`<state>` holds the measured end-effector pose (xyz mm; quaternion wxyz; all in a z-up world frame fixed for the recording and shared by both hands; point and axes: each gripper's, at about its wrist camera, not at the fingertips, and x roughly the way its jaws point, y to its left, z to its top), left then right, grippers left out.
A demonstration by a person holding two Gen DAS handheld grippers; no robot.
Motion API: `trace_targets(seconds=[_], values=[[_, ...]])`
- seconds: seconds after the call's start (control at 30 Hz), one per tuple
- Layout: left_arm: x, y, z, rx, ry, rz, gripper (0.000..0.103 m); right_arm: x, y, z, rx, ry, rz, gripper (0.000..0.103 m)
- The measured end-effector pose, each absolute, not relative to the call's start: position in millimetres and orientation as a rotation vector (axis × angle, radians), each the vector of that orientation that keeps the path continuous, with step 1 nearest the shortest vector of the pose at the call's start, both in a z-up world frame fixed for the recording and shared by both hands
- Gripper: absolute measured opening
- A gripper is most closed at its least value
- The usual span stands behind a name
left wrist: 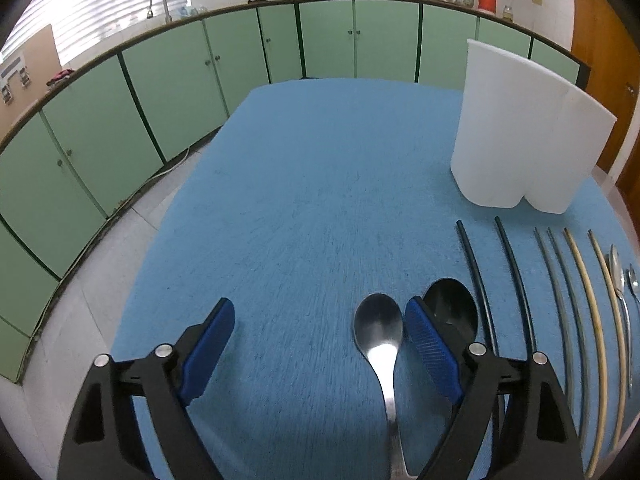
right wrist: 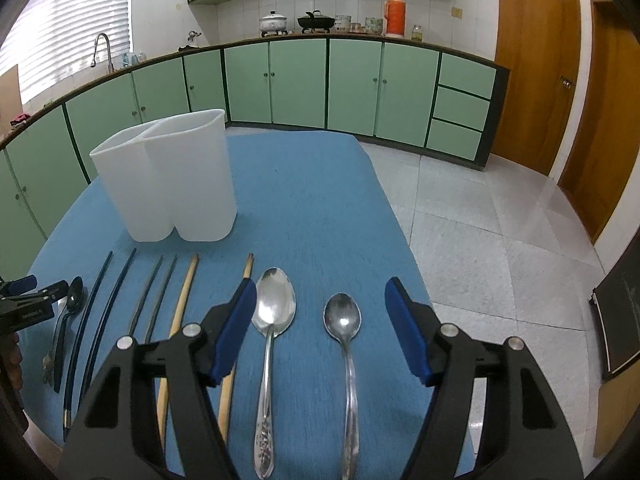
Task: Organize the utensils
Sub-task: 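Move the left tool to the decorative silver spoon while the right tool approaches the silver teaspoon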
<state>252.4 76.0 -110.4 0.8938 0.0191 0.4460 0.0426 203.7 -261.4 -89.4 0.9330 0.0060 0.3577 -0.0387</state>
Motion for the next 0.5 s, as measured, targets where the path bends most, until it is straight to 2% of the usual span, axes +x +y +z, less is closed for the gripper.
trace_targets(seconds=[0.23,0.37,0.5], values=[[264.8,82.3,-113.2,0.014,0.946,0.053,0.075,211.1,-261.2,-92.1,0.01,0.743,-0.079,0.065],[265.6,83.8,-111.7,-0.008,0.945,0.024,0.064,213.7,-263.9,-91.5,0.004,0.748,-0.085,0.065],[269.3,81.1,-111.3,-0.019,0.94,0.0,0.047,215.6,-269.2,-93.0,0.0,0.757,-0.097,0.062]])
